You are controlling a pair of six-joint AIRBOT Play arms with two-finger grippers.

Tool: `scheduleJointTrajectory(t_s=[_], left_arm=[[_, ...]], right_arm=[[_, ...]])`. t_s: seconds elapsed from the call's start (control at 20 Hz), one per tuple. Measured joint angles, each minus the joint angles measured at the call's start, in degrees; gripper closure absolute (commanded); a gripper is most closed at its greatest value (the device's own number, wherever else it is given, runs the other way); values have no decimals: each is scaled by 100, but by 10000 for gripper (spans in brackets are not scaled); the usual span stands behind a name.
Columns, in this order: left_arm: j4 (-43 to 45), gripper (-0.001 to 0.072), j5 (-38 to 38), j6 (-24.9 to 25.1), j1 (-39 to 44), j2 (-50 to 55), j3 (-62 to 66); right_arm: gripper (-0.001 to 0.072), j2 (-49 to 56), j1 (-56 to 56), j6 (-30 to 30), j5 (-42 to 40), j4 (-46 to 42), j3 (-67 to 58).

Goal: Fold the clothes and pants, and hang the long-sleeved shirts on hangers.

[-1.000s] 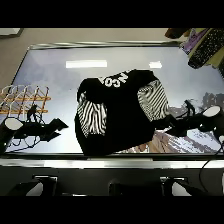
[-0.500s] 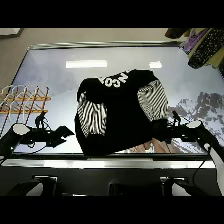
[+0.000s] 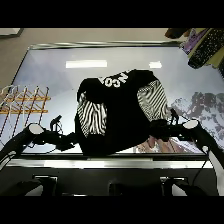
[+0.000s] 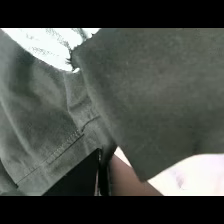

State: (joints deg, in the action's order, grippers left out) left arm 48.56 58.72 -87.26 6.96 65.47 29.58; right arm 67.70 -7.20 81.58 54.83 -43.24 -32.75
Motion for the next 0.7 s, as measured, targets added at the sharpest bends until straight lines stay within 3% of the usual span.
scheduleJointTrajectory(t_s=[0.05,0.35,0.7], left_arm=[[-57,670,-125,15,157,79,-4],[-407,677,-468,164,568,153,730],[144,676,-328,267,625,92,4647]], right_arm=[[676,-17,2,7,68,-2,0],[678,-479,11,-4,271,212,-579],[677,-625,11,505,-127,-789,-4686]])
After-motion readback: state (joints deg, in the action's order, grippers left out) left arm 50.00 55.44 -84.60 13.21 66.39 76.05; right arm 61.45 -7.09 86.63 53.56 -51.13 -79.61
